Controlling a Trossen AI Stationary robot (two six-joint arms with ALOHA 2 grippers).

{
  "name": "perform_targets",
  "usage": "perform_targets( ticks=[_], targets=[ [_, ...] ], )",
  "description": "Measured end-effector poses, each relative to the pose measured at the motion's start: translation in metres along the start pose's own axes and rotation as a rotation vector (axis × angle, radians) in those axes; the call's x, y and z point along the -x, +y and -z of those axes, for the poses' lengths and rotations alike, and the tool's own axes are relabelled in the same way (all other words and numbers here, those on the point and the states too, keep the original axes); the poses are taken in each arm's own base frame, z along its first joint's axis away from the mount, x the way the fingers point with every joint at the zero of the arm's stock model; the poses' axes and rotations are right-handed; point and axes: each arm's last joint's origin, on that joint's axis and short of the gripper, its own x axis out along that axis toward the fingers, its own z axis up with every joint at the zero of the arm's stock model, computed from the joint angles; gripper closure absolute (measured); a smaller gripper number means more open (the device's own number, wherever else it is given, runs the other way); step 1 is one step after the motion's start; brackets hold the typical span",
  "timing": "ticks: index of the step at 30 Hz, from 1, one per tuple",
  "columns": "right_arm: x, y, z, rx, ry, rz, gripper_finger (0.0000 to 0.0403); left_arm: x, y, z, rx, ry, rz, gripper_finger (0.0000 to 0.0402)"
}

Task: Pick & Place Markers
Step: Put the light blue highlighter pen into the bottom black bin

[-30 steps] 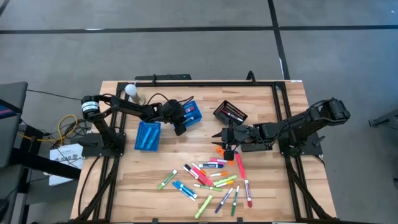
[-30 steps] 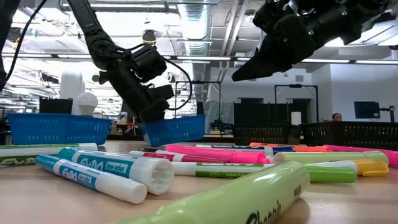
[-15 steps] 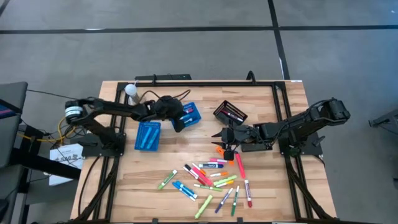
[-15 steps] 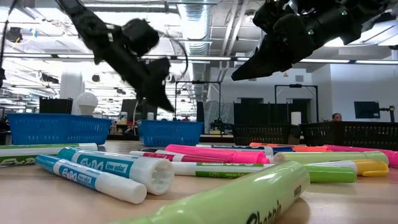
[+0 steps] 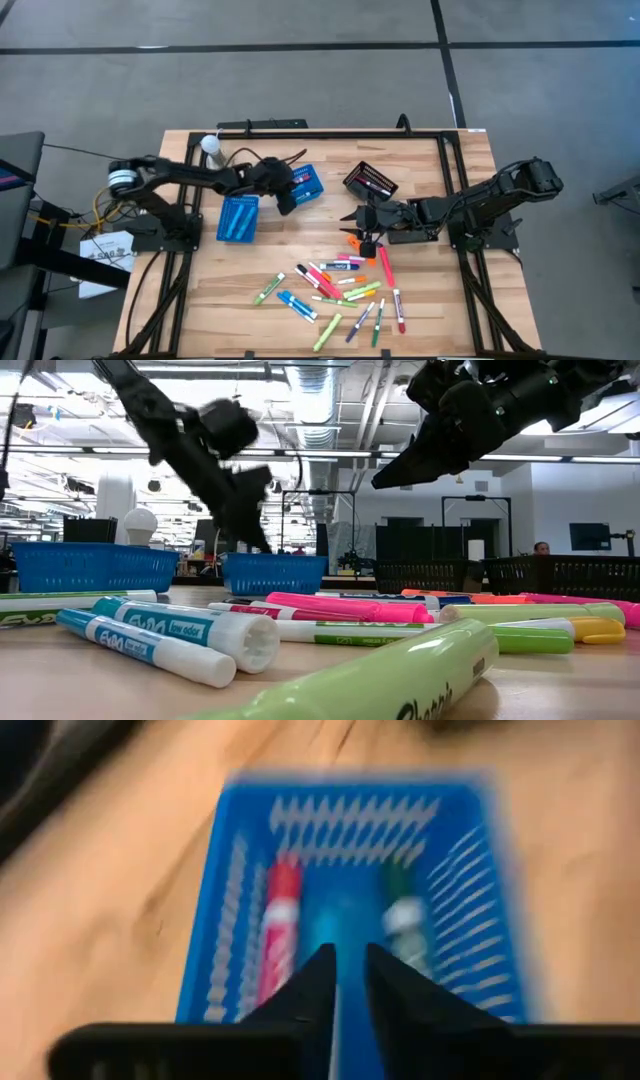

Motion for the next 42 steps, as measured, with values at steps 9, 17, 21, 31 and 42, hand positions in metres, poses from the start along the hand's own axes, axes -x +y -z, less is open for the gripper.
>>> perform_targets(
  ticks=[9, 17, 21, 31, 42],
  targets=[
    [0.0, 0.0, 0.0, 0.001, -0.002, -0.012, 0.029, -0.036, 0.001, 0.024, 0.011, 0.127, 0.0, 0.0311],
    [0.0, 0.0, 0.0, 0.035, -0.003, -0.016, 0.029, -0.037, 0.004, 0.026, 0.019, 0.14, 0.038, 0.0362],
    [0.0, 0.0, 0.0, 0.036, -0.002, -0.016, 0.029, -0.038, 0.008, 0.027, 0.045, 0.144, 0.042, 0.0368],
    [0.0, 0.0, 0.0, 0.036, -0.002, -0.015, 0.029, -0.019, 0.009, 0.018, 0.058, 0.104, 0.024, 0.0368],
    [0.0, 0.0, 0.0, 0.036, -0.004, -0.015, 0.029, 0.038, -0.004, -0.022, 0.035, -0.164, 0.066, 0.0368]
  ],
)
